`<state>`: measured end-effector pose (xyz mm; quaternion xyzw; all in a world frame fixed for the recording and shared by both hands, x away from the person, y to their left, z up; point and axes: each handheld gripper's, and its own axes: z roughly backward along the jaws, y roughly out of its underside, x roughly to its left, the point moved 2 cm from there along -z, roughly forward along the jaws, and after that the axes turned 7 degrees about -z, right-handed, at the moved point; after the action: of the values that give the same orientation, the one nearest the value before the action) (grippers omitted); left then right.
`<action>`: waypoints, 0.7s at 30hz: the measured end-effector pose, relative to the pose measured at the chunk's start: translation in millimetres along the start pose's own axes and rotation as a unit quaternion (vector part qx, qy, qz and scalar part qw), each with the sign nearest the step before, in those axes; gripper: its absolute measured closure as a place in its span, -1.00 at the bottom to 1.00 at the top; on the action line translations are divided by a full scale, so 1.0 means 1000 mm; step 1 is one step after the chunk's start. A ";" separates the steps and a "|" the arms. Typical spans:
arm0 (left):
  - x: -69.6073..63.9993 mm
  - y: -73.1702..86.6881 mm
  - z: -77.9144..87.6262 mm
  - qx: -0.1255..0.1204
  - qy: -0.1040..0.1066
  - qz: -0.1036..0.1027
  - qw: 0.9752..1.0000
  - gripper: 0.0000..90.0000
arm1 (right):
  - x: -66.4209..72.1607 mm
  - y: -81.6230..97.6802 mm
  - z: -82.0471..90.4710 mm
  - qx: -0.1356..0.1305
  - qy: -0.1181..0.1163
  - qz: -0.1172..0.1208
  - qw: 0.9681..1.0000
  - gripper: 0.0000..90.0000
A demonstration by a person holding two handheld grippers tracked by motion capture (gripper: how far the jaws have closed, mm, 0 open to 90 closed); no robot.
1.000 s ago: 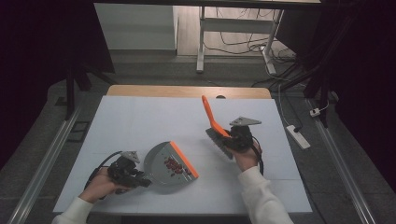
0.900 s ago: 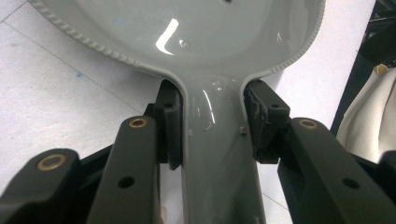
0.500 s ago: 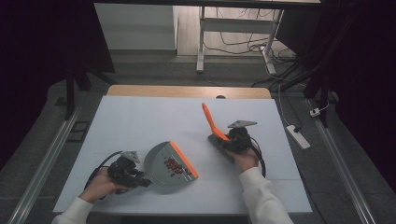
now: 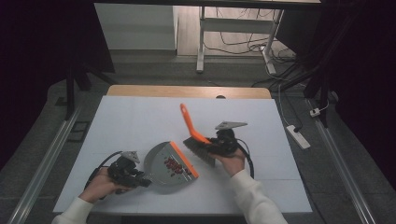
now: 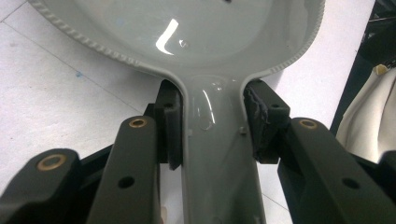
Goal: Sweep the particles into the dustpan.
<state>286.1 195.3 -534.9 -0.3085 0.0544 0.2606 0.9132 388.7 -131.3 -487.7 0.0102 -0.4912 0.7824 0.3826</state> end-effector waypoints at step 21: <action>-0.001 0.000 0.000 -0.003 -0.006 0.000 1.000 0.38 | 0.051 0.038 -0.013 0.074 0.015 0.033 0.997 0.56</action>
<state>285.8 195.1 -534.6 -0.3093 0.0485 0.2630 0.9126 333.8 -99.7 -503.1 0.0103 -0.4258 0.8293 0.3618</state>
